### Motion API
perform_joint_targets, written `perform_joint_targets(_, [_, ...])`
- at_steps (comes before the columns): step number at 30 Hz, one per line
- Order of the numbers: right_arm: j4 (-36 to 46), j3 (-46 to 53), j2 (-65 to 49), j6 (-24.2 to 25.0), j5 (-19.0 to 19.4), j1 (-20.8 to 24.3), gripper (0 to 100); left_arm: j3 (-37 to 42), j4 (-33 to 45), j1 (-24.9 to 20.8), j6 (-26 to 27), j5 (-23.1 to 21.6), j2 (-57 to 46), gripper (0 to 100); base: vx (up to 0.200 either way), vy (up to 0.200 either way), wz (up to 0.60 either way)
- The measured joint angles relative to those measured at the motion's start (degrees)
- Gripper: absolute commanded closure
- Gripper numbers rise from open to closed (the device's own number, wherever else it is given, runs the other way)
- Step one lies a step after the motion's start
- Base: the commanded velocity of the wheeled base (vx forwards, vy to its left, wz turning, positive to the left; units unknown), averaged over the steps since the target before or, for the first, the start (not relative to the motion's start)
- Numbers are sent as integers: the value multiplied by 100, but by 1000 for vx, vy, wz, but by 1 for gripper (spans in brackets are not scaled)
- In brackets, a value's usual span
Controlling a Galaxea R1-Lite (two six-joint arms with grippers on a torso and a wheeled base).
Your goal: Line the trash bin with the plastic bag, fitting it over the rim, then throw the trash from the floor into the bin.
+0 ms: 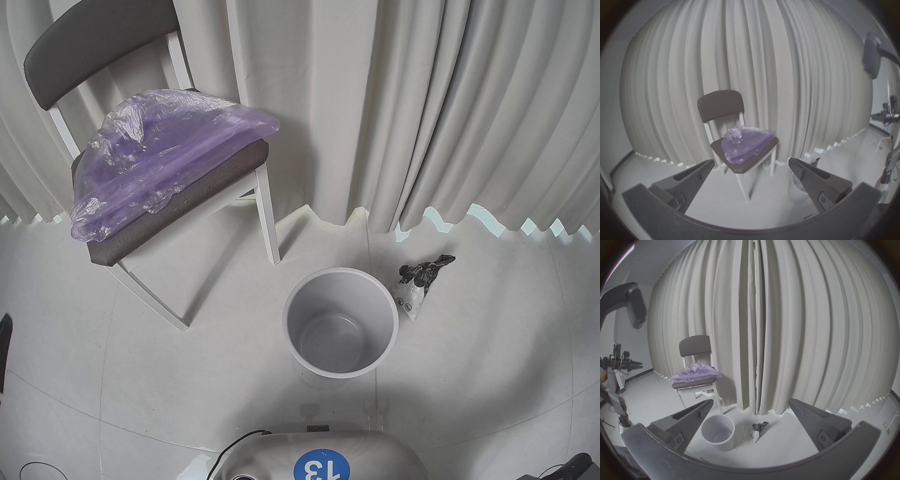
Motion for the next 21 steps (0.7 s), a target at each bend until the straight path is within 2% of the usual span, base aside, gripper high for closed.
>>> perform_joint_targets(11, [-547, -625, 2015, 691, -62, 101, 0, -1265, -20, 0, 1107, 1296, 3076, 0, 0, 0, 0])
perform_joint_targets(21, [-811, -995, 2999, 1217, -54, 205, 0, -2729, -96, -52, 1692, 2052, 5469, 0, 0, 0, 0])
